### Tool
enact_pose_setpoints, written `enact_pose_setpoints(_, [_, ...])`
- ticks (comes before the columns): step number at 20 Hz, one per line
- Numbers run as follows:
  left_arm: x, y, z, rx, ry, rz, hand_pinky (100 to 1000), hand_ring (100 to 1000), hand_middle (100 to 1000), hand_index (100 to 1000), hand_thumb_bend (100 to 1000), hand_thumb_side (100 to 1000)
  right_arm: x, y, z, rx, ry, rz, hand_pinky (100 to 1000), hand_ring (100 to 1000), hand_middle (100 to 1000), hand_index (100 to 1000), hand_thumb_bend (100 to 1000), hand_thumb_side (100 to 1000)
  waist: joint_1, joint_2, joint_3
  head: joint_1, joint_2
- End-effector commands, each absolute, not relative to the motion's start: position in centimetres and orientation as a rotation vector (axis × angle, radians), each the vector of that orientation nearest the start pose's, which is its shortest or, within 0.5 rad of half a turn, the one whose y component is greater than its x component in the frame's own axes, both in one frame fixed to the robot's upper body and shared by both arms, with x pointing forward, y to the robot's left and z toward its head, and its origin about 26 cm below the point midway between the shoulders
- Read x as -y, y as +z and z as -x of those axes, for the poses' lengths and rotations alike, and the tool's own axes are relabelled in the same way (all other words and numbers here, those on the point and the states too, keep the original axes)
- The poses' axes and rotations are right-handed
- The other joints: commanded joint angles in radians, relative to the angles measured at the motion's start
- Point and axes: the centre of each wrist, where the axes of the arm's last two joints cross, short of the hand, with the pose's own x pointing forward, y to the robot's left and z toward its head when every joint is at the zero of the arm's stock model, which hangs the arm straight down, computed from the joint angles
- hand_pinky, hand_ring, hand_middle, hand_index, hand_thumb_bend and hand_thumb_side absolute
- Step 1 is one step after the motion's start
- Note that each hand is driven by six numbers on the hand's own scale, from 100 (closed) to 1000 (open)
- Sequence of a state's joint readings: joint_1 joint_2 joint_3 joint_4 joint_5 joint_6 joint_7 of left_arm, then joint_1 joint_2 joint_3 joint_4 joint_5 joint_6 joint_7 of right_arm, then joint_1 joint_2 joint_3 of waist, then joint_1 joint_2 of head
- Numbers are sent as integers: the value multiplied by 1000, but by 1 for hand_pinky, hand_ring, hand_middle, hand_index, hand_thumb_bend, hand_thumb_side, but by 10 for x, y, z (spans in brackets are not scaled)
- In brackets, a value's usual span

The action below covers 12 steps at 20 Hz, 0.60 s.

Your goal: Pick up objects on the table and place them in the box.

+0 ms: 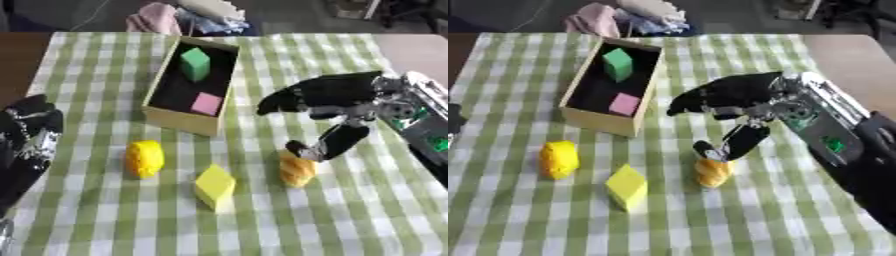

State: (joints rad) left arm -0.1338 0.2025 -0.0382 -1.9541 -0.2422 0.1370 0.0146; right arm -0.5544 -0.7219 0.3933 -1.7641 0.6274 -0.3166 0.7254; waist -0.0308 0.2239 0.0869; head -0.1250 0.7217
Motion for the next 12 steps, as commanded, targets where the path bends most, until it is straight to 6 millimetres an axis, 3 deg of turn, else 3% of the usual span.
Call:
enact_pose_setpoints(1, [-253, 138, -286, 1947, -362, -374, 793, 728, 724, 847, 329, 638, 258, 211, -345, -1877, -2981, -839, 901, 946, 953, 1000, 100, 575, -4, -27, 0, 2, 5])
enact_pose_setpoints(12, [-253, 138, -286, 1946, -366, -372, 793, 730, 725, 848, 331, 639, 280, 179, -353, -1823, -3107, -867, 897, 944, 945, 1000, 100, 661, -4, -25, 3, 1, 7])
